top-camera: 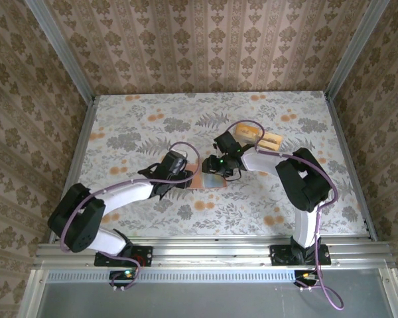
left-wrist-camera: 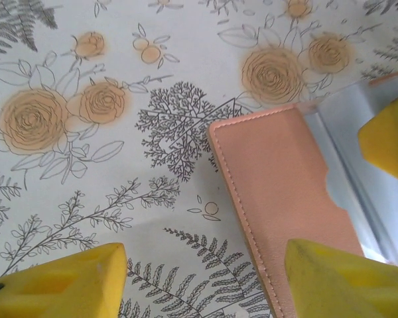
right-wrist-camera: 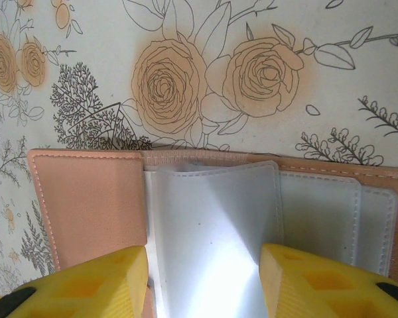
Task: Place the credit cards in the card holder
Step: Flip over the card slot on the card holder.
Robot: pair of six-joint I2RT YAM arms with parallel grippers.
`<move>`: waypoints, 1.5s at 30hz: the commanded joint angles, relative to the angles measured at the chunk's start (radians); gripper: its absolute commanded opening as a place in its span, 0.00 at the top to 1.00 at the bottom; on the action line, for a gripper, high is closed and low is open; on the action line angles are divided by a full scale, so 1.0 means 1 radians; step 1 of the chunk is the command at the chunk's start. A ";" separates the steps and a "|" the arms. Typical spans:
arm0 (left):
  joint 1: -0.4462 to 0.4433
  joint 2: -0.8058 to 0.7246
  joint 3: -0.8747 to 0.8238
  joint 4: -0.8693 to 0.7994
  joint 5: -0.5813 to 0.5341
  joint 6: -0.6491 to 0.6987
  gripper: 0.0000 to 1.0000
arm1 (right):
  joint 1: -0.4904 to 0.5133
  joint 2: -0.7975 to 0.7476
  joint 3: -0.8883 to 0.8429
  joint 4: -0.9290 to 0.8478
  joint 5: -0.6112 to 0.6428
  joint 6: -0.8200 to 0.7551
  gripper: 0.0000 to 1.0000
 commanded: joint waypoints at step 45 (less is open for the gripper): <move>-0.171 0.181 0.010 0.209 0.011 0.142 0.34 | 0.001 0.022 -0.009 0.019 -0.061 0.037 0.52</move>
